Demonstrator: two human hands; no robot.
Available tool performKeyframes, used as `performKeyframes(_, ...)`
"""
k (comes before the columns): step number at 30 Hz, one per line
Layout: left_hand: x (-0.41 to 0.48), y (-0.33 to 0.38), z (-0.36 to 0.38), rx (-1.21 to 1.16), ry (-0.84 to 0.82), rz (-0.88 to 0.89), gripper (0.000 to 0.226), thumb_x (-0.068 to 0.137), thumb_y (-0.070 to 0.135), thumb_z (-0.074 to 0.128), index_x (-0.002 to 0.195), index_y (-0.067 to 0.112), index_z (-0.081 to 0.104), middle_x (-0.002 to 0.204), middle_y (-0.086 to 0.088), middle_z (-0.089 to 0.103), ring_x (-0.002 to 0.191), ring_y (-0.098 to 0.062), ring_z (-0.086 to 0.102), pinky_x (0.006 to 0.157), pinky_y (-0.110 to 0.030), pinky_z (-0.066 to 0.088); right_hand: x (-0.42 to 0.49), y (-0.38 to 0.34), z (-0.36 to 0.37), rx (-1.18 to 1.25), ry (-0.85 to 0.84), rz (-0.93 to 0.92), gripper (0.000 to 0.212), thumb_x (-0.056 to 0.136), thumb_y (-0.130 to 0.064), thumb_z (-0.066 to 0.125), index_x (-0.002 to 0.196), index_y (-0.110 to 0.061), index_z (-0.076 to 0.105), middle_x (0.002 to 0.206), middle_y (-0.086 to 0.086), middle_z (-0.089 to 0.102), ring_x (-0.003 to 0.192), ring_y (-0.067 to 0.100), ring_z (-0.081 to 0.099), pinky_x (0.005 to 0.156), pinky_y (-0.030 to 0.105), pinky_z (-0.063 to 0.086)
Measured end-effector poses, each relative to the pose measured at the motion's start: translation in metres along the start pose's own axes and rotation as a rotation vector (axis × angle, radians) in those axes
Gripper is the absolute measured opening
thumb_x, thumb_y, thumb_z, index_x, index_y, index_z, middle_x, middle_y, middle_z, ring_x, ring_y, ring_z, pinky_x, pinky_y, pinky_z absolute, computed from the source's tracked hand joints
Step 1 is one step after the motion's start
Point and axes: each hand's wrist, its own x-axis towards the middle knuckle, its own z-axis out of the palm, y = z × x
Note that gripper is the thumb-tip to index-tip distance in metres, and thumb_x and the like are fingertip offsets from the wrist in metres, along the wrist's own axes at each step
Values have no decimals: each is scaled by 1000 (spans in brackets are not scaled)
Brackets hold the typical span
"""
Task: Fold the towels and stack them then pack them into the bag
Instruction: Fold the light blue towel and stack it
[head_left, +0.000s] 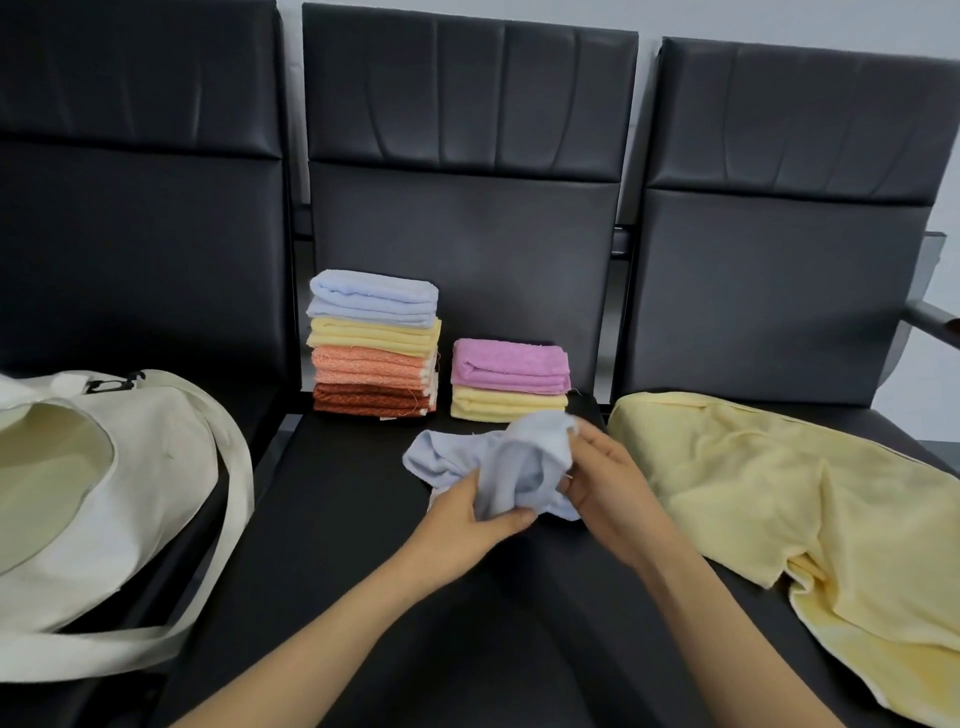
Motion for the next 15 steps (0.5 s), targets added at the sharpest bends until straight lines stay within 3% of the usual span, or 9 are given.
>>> performKeyframes(3,2,-4,-9,159,-70,-71,13,92,29,61,93,16,64,84,1,64,80,-6,59,74,-29,48,-1,-12,-11,197,165,-32,29,98,1,37,91,-13,61,73,-8,72,73,8,67,66,22,57)
performKeyframes(5,5,-5,-22,127,15,-127,21,91,33,60,84,13,60,75,3,56,73,-9,52,67,-25,40,10,-7,-21,301,308,6,25,88,4,45,80,-10,64,68,-3,70,64,11,67,64,27,56)
performKeyframes(7,8,1,-36,-36,154,-111,17,94,25,57,87,11,62,77,-1,60,77,-15,55,70,-26,40,37,3,-48,209,731,-188,11,67,-12,59,67,-1,64,61,8,64,54,18,63,57,30,51)
performKeyframes(9,6,12,-49,-198,248,-74,14,97,14,52,94,10,65,83,-6,68,80,-19,62,71,-28,47,58,20,-60,-7,1100,-318,26,67,-16,60,71,9,53,64,12,57,57,23,60,54,31,47)
performKeyframes(11,3,23,-58,-307,258,-70,15,95,8,53,97,10,68,90,-8,72,83,-21,67,73,-30,51,27,12,-54,-358,791,1,14,83,-4,51,85,9,53,78,11,60,73,24,59,62,30,47)
performKeyframes(12,1,27,-61,-318,234,-79,17,93,5,54,97,11,70,92,-8,73,85,-20,68,75,-32,53,20,10,-45,-544,449,103,14,89,-1,46,86,-1,59,79,6,62,77,22,57,65,28,46)
performKeyframes(13,-1,30,-62,-303,189,-93,18,92,4,56,97,12,72,95,-8,74,87,-21,68,79,-34,53,11,7,-51,-700,238,203,24,92,-1,43,80,-11,61,77,0,62,78,19,56,65,26,43)
performKeyframes(14,-2,32,-62,-263,139,-115,18,91,6,58,97,13,73,97,-9,74,90,-21,69,83,-35,53,5,9,-57,-825,106,237,30,94,-1,42,75,-17,59,75,-3,60,77,18,54,63,25,40)
performKeyframes(15,-3,33,-60,-207,91,-140,15,90,10,61,97,13,74,99,-10,73,93,-21,68,86,-37,53,4,14,-60,-929,99,226,31,95,-3,39,74,-17,58,77,-2,59,78,18,53,60,24,38)
